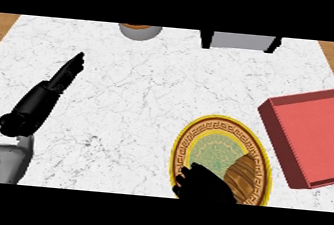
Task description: Pick the squash from the plate and place it in the cardboard box
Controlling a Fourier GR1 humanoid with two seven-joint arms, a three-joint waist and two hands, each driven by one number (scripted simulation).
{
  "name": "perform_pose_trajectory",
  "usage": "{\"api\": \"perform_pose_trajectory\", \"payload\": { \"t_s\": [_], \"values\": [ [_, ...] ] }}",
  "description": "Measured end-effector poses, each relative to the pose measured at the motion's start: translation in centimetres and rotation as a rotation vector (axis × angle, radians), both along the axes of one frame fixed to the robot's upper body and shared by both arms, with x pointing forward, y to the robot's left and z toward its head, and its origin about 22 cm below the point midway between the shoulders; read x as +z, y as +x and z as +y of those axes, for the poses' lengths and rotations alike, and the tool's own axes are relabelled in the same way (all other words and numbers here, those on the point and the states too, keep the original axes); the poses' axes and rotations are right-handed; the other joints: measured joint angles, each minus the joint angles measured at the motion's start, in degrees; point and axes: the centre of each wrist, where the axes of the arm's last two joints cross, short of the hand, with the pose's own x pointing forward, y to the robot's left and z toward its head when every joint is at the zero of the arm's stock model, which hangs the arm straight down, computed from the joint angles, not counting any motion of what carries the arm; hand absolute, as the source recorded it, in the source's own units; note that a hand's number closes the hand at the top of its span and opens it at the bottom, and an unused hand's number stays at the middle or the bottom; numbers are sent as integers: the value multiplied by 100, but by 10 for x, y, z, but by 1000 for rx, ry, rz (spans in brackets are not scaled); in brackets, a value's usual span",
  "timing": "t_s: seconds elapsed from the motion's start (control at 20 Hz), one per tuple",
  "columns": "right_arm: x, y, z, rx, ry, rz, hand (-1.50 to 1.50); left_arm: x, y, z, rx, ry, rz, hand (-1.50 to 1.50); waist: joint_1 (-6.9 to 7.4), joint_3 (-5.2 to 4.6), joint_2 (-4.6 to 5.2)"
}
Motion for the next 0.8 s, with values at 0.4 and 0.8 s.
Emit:
{"api": "perform_pose_trajectory", "payload": {
  "t_s": [0.4, 0.8],
  "values": [
    [11, -66, -68, 377, 248, 166, 150, -2, -4, 8, 37, -4, 2, 0, -183, 18, -9],
    [66, -83, -130, 490, 469, 74, 150, -4, -11, 14, 51, -5, 3, 0, -273, 16, -4]
  ]
}}
